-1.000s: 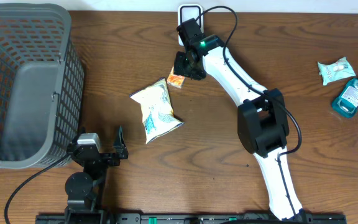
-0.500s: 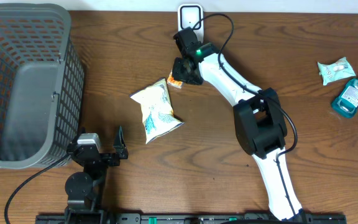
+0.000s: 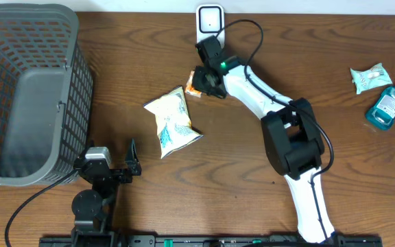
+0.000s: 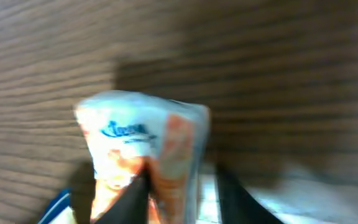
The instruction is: Scan the item barcode
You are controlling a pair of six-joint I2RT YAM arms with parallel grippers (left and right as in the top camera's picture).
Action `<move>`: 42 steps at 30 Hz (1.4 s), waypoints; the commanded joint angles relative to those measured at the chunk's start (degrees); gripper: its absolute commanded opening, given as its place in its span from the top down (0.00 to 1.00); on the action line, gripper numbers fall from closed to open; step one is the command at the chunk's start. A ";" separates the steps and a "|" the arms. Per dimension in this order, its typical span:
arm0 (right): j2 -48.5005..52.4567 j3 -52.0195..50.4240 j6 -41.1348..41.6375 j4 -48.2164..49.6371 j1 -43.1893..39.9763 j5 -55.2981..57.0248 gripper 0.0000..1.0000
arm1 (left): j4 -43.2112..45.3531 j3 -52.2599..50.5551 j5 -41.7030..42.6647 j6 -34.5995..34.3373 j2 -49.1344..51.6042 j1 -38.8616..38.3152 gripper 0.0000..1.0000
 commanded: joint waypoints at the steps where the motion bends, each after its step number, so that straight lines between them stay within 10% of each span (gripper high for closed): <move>1: 4.59 -7.19 0.07 -1.03 -0.04 1.25 0.65 | -1.77 -1.07 -0.09 -0.31 -0.15 -0.13 0.02; 8: 4.59 -8.57 -0.33 -0.63 -0.39 1.05 0.99 | -1.77 -1.07 -0.09 -0.31 -0.15 -0.13 0.02; 15: 4.55 -8.52 -18.84 0.37 -3.15 -24.02 0.99 | -1.77 -1.07 -0.09 -0.31 -0.15 -0.13 0.02; 21: 4.55 -8.52 -52.48 -10.99 -10.01 -60.24 0.99 | -1.77 -1.07 -0.09 -0.31 -0.15 -0.13 0.02; 28: 4.55 -8.52 -71.30 -30.99 -16.33 -63.06 0.99 | -1.77 -1.07 -0.09 -0.31 -0.15 -0.13 0.02; 35: 4.55 -8.52 -111.40 -62.90 -21.62 -71.30 0.99 | -1.77 -1.07 -0.09 -0.31 -0.15 -0.13 0.02; 42: 3.67 -12.74 -110.57 -62.73 -23.93 -69.90 0.99 | -1.77 -1.07 -0.09 -0.31 -0.15 -0.13 0.02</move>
